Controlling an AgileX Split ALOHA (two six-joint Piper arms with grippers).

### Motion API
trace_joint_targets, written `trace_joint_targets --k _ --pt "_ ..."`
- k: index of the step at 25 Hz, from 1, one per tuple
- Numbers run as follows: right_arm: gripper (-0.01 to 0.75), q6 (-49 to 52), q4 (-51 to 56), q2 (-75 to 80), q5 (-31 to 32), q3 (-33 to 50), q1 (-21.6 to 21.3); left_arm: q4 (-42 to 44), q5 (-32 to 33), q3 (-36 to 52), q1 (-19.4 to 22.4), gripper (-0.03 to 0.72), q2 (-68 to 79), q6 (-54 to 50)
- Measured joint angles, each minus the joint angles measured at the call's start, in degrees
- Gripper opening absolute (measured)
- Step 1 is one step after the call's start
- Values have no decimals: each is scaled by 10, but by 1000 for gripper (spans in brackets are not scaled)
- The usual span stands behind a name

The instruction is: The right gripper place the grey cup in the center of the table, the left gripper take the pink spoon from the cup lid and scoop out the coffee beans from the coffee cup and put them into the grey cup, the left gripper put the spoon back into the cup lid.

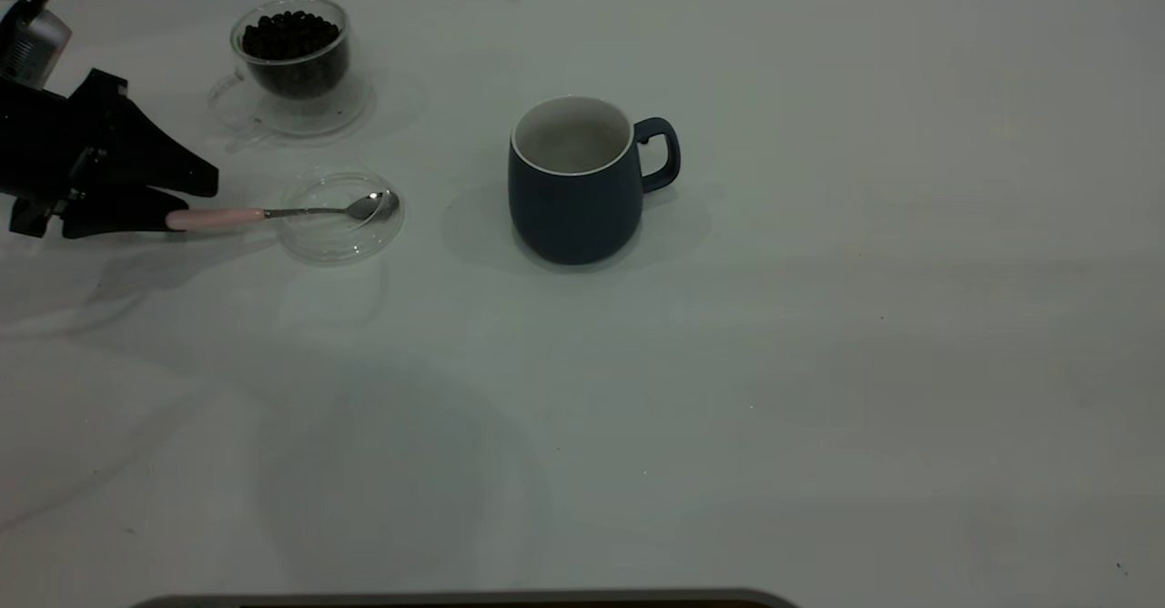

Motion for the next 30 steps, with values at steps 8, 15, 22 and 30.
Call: trace_joint_targets --k 8,15,22,30 --pt "588 0 0 0 0 0 0 48 -2 -34 0 505 -13 8" --pt "588 0 0 0 0 0 0 239 29 -86 -20 505 -120 -156" --pt "588 0 0 0 0 0 0 482 97 -150 -114 505 -244 -391" --pt "588 0 0 0 0 0 0 711 224 -172 -229 505 -365 -639"
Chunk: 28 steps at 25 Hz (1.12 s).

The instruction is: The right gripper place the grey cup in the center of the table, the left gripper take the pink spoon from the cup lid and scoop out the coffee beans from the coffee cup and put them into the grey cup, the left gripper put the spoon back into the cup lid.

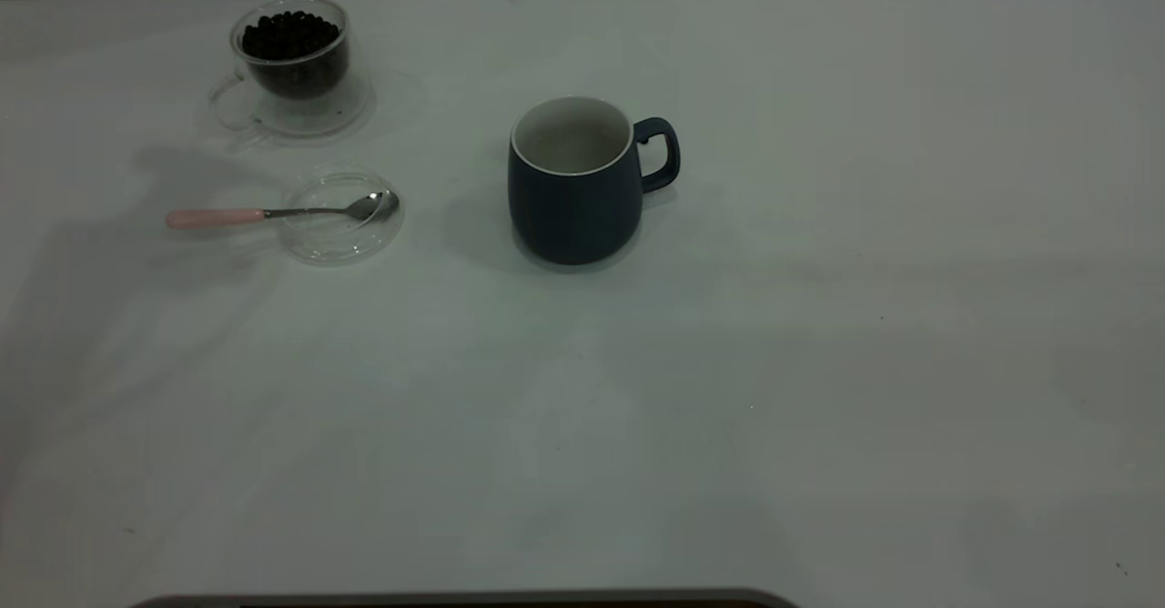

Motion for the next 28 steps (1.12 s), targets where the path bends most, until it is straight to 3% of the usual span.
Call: trace_joint_targets --k 4,8,20,28 --pt "588 0 0 0 0 0 0 80 33 -1 -21 505 -39 -115" --pt "588 0 0 0 0 0 0 86 33 18 -22 505 -76 -175" --pt "588 0 0 0 0 0 0 38 33 199 -22 505 -243 -170" --pt "588 0 0 0 0 0 0 10 33 407 -23 505 -448 -147"
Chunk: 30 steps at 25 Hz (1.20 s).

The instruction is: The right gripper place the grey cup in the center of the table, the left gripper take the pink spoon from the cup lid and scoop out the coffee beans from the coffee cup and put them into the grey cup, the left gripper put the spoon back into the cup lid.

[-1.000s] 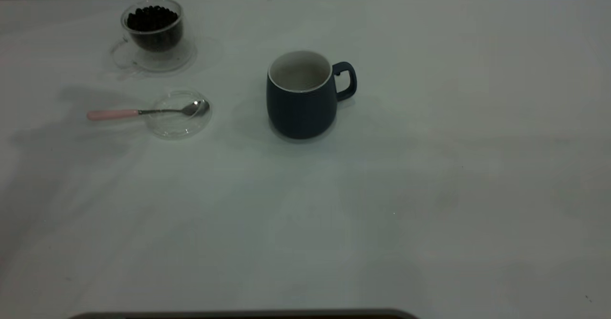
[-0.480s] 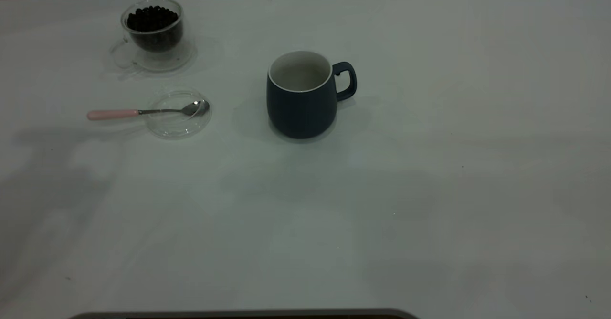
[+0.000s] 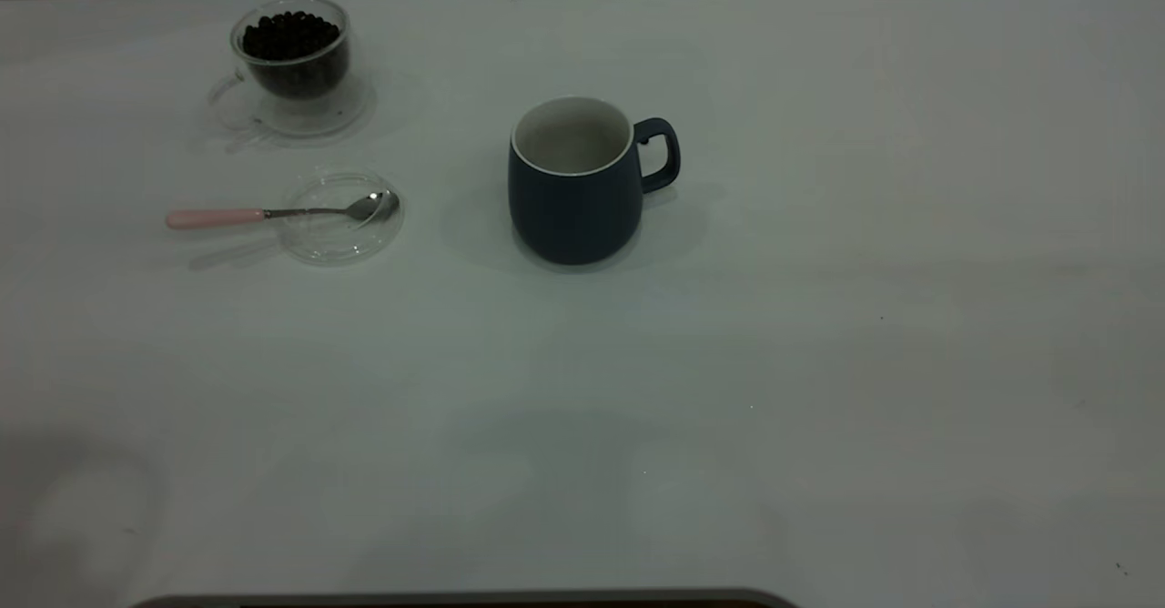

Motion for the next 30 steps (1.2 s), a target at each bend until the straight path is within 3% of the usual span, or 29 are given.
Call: trace_joint_targets --k 6,11,17,30 --pt "588 0 0 0 0 0 0 -1 0 98 4 505 -228 23" --pt "588 0 0 0 0 0 0 -7 -1 112 44 505 -359 65" --pt "588 0 0 0 0 0 0 -13 -2 112 96 505 -452 87" --pt "588 0 0 0 0 0 0 -17 -17 186 98 505 -566 87"
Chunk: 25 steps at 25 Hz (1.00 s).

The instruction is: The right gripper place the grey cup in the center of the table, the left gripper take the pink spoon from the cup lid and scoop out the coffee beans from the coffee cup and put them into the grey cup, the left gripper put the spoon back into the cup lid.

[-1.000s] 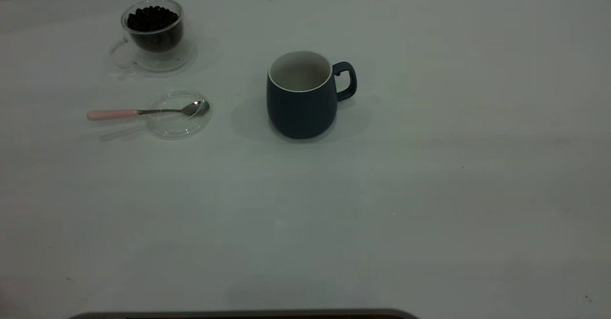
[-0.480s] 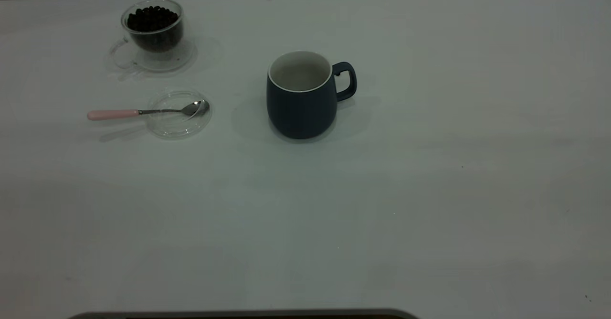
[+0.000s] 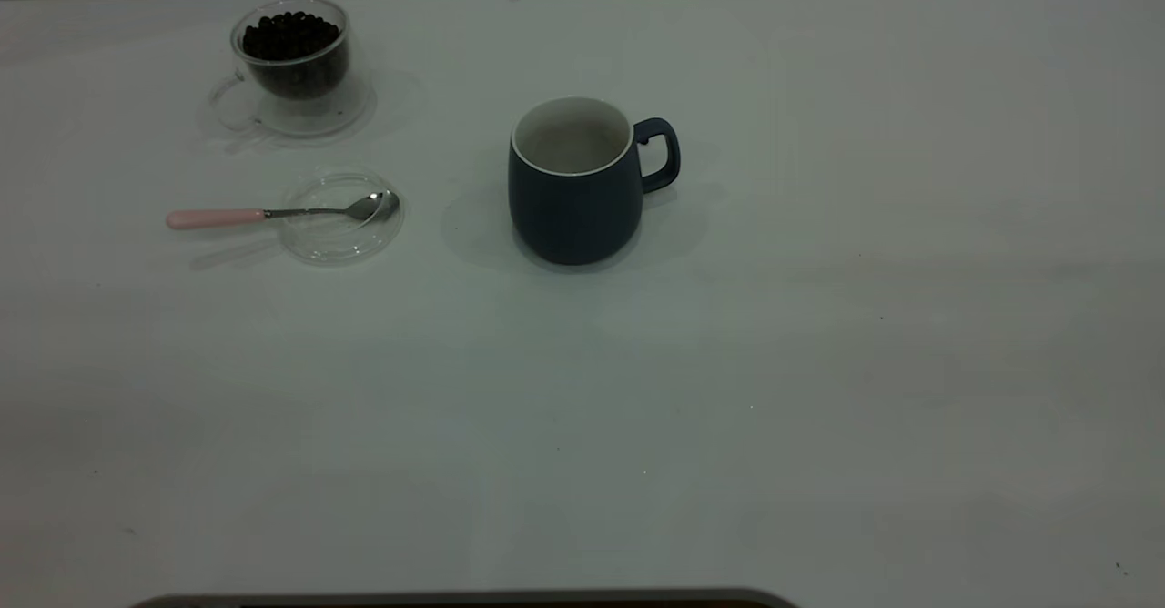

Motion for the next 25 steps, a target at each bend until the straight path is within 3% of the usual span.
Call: trace_joint_targets --k 5,25 --pt "588 0 0 0 0 0 0 -1 -1 0 -21 505 -23 -1" --pt "588 0 0 0 0 0 0 -1 -1 0 -22 505 -23 -1"
